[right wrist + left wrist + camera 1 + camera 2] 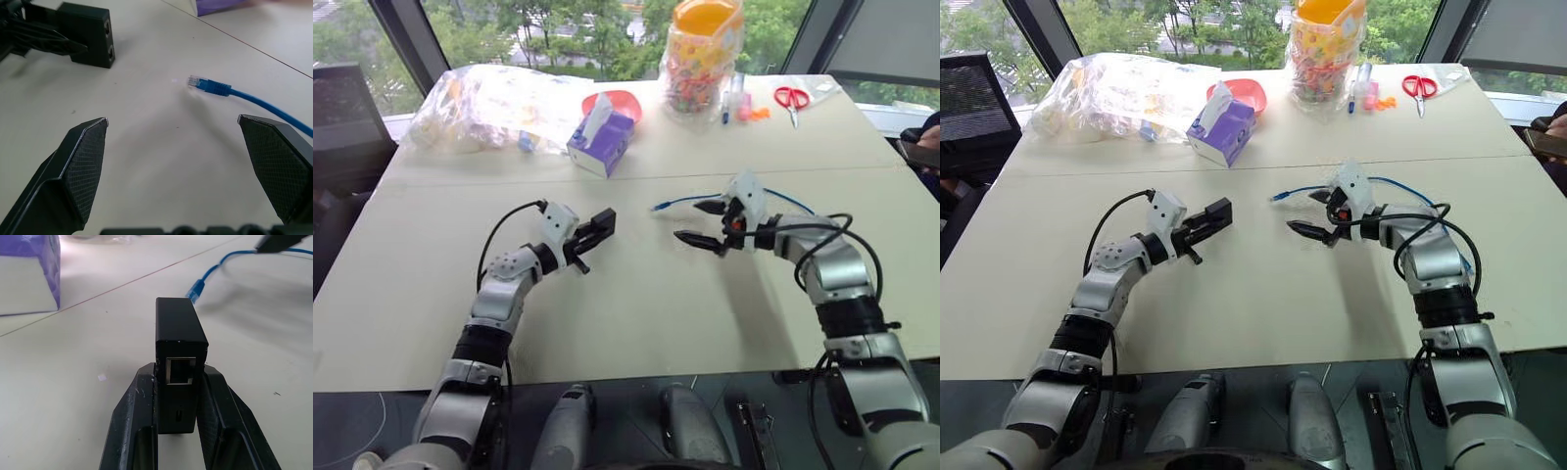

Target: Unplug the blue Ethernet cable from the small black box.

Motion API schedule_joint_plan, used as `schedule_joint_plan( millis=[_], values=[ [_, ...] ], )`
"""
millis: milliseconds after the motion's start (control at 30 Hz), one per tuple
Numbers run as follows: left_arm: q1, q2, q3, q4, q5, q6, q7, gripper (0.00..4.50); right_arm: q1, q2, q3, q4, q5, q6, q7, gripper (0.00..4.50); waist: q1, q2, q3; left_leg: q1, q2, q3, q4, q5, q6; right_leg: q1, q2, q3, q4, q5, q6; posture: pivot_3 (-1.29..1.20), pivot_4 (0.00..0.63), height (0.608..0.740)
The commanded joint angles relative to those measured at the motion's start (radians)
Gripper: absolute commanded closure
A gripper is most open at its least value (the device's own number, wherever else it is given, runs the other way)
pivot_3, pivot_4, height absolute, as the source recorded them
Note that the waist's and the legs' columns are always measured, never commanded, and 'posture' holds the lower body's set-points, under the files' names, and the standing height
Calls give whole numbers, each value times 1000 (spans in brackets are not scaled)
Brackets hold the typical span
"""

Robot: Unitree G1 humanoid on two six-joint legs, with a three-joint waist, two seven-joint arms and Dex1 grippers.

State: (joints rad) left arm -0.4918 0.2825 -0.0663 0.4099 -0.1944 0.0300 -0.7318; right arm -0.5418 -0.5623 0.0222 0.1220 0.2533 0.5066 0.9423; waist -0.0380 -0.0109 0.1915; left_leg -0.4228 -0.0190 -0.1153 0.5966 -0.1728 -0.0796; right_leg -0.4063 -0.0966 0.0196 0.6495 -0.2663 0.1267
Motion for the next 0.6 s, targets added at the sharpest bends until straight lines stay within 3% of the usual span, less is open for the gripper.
schedule_joint_plan(
  millis=[33,200,367,600],
  values=[
    [5,-2,-12,35,23,-36,-17,2179,58,-19,-38,-142,46,64,-27,0,0,0,0,0,0,0,0,0,0,0,0,0,0,0,0,0,150,726],
    [31,21,-13,29,43,-44,-35,19,109,-34,-45,-208,70,109,-47,0,-3,0,0,0,0,0,0,0,0,0,0,0,0,0,0,0,150,726],
    [116,81,24,-117,-6,50,-69,19,140,-45,-41,-210,72,101,-59,0,-7,0,0,2,0,0,-1,0,0,0,0,0,0,0,0,0,150,726],
    [281,175,127,-396,-89,209,-24,19,237,26,-39,-180,13,-36,-187,0,-4,0,0,2,0,0,-2,0,0,0,0,0,0,0,-1,0,150,726]
  ],
)
